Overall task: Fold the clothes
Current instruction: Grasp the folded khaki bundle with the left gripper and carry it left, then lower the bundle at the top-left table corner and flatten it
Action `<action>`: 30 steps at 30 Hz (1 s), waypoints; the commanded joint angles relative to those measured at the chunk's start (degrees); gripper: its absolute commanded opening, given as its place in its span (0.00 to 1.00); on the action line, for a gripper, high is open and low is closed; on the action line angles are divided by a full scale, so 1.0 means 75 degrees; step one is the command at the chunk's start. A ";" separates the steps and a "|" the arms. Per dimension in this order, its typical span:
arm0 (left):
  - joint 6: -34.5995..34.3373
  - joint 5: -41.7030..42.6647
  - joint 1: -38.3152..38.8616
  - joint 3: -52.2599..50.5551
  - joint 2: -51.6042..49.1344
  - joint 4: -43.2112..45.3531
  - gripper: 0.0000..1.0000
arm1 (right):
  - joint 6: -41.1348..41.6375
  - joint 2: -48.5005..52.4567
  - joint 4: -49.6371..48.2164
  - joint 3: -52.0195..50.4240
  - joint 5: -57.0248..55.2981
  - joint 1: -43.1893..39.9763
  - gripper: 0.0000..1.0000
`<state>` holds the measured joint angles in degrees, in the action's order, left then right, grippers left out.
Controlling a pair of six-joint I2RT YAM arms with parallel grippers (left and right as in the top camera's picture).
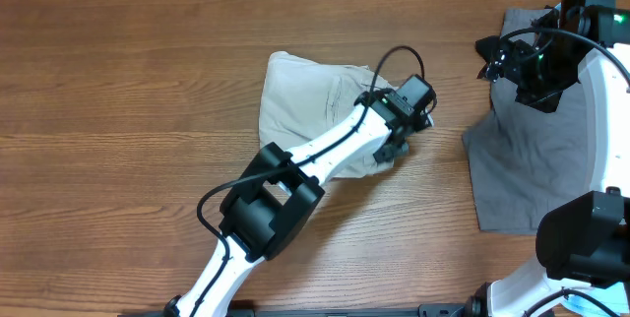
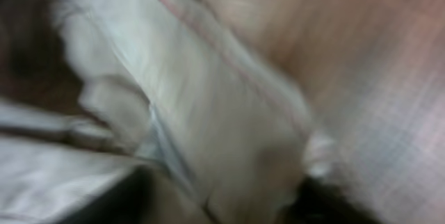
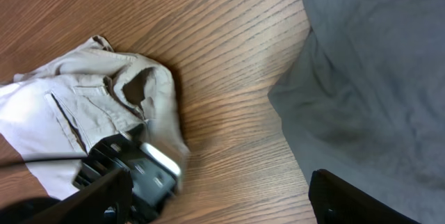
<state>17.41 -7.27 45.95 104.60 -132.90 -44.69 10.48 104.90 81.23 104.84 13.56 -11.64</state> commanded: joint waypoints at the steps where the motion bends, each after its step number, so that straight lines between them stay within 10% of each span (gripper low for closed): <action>1: -0.1384 -0.0312 -0.0659 -0.0166 -0.0667 0.0026 0.07 | -0.0038 -0.0187 0.0038 0.0224 0.0070 0.0000 0.86; 11: -0.5071 0.0210 -0.2961 -0.0166 -0.0667 0.0472 0.04 | -0.0035 -0.0187 0.0073 0.0224 0.0291 0.0213 0.85; 30: -0.6490 0.0638 -0.7801 -0.0166 -0.0667 0.2585 0.05 | -0.0038 -0.0187 0.0236 0.0219 0.0262 0.0402 0.85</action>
<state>-30.20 -0.99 -8.34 105.14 -134.67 -28.32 10.48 104.90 82.72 104.84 15.22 -8.91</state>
